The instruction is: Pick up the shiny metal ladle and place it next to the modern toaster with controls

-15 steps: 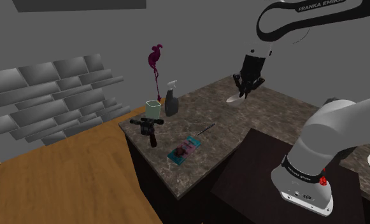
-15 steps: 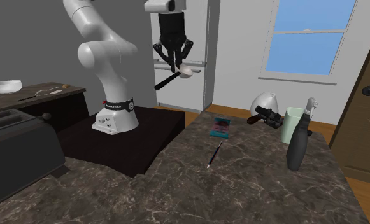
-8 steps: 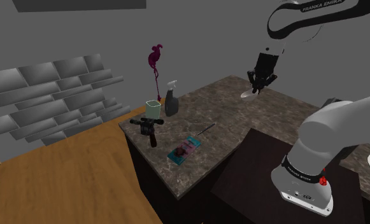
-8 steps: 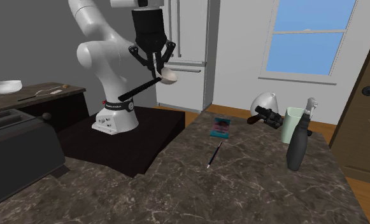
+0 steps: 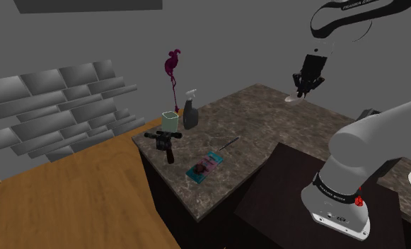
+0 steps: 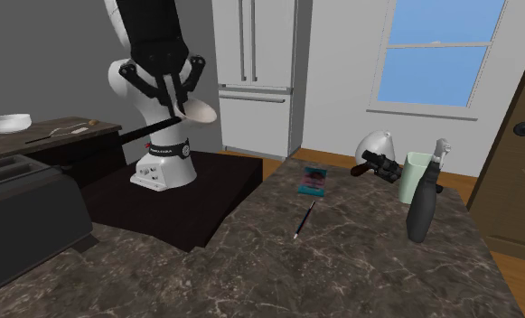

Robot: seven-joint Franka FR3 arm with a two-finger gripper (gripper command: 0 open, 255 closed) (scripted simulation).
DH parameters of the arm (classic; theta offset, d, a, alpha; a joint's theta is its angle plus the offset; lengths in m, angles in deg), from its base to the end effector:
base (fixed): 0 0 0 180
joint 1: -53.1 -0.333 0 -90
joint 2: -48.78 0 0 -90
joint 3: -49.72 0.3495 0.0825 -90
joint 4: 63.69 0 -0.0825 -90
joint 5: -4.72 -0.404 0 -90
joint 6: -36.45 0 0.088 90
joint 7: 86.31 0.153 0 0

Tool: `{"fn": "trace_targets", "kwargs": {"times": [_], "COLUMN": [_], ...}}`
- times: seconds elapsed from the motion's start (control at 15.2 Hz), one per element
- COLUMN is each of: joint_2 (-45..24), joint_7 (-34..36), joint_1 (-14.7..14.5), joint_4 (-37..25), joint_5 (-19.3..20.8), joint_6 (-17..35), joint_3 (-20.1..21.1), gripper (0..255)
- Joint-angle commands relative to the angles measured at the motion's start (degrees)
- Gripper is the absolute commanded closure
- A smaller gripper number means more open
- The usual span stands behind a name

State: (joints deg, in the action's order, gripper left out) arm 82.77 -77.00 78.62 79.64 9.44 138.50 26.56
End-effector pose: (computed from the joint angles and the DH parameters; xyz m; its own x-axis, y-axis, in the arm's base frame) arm 0.2263 -0.2740 0.4321 0.6148 -0.7681 -0.1789 -0.7885 -0.6038 -0.1171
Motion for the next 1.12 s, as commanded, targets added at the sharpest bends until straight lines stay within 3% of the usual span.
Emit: {"fn": "trace_targets", "kwargs": {"times": [0.0,0.59,1.06], "joint_2": [-2.41,-15.87,-31.08], "joint_7": [-2.99,-17.24,-30.98], "joint_1": [0.62,1.65,2.6], "joint_4": [-2.17,-15.07,-28.44], "joint_5": [1.04,1.4,-5.07], "joint_6": [0.15,0.05,-1.26], "joint_3": [-2.49,-13.84,-22.42], "gripper": [255,255,255]}}
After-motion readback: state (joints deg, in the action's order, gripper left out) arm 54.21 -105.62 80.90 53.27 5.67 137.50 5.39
